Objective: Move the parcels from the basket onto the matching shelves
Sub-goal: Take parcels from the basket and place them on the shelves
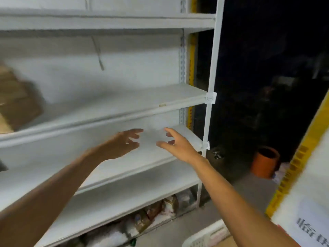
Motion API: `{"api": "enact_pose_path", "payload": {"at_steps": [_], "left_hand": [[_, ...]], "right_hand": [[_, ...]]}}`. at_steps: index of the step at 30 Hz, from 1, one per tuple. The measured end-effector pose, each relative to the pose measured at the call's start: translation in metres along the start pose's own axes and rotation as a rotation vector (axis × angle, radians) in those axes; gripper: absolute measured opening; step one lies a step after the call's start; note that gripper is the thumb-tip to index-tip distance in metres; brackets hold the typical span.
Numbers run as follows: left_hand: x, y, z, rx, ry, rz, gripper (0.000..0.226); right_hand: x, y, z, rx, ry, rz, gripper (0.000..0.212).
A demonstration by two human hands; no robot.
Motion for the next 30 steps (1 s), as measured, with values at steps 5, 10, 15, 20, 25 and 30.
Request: {"api": "enact_pose_path", "payload": {"at_steps": [5, 10, 15, 20, 25, 30], "left_hand": [[0.051, 0.098, 0.044, -0.095, 0.056, -0.171, 0.042], [0.106, 0.185, 0.096, -0.204, 0.088, -0.310, 0.043], [0.157, 0.250, 0.144, -0.311, 0.094, -0.398, 0.037], [0.195, 0.298, 0.179, -0.315, 0.212, -0.420, 0.050], [0.206, 0.331, 0.215, -0.314, 0.212, -0.488, 0.047], [0.187, 0.346, 0.248, -0.372, 0.197, -0.564, 0.046]], "right_hand": [[-0.043, -0.076, 0.094, 0.050, 0.173, 0.131, 0.057], [-0.064, -0.151, 0.178, 0.098, 0.323, 0.194, 0.055], [-0.077, -0.217, 0.234, 0.091, 0.410, 0.241, 0.051], [-0.097, -0.270, 0.264, 0.107, 0.439, 0.220, 0.041], [-0.123, -0.311, 0.276, 0.127, 0.429, 0.247, 0.044], [-0.158, -0.342, 0.275, 0.125, 0.463, 0.196, 0.040]]}}
Point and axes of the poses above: each hand's wrist, its own x-axis away from the middle knuckle, its own y-axis out of the back of the hand, z = x × y, the point moved 1 cm from there along -x, towards the middle knuckle, and after that the axes turned 2 degrees about -z, right-handed, at the moved point
